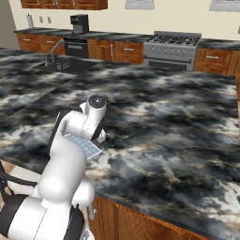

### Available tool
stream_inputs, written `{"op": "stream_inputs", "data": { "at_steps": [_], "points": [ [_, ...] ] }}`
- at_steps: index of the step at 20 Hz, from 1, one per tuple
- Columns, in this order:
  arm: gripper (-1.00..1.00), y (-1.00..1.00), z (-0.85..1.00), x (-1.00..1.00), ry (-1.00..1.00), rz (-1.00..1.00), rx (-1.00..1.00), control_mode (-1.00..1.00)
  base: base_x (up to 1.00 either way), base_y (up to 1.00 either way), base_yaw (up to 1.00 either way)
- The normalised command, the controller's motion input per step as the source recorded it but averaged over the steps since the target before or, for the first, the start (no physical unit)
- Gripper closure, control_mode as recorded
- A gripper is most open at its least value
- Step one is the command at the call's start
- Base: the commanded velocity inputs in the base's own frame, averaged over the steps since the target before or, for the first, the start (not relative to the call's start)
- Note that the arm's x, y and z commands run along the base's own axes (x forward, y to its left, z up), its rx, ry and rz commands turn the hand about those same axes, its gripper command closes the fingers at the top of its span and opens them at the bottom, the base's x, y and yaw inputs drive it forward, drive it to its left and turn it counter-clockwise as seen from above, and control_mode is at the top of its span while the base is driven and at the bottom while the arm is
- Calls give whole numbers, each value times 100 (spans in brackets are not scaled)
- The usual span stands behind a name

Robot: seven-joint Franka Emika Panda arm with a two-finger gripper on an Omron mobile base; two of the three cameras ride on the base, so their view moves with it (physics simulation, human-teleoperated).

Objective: Open the freezer door, pick up the ice cube tray from the freezer, and place it on the dining counter.

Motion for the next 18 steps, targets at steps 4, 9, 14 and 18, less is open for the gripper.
{"op": "stream_inputs", "data": {
  "at_steps": [4, 9, 14, 18],
  "points": [
    [-100, -4, 44, -51, 14, 0, -11, -100, 0, 0, 0],
    [-100, -15, 28, -89, 5, 3, -10, -100, 0, 0, 0],
    [-100, -9, 22, -100, 1, 7, -8, -100, 0, 0, 0],
    [-100, 0, 41, -92, 8, 6, -5, -100, 0, 0, 0]
  ]
}}
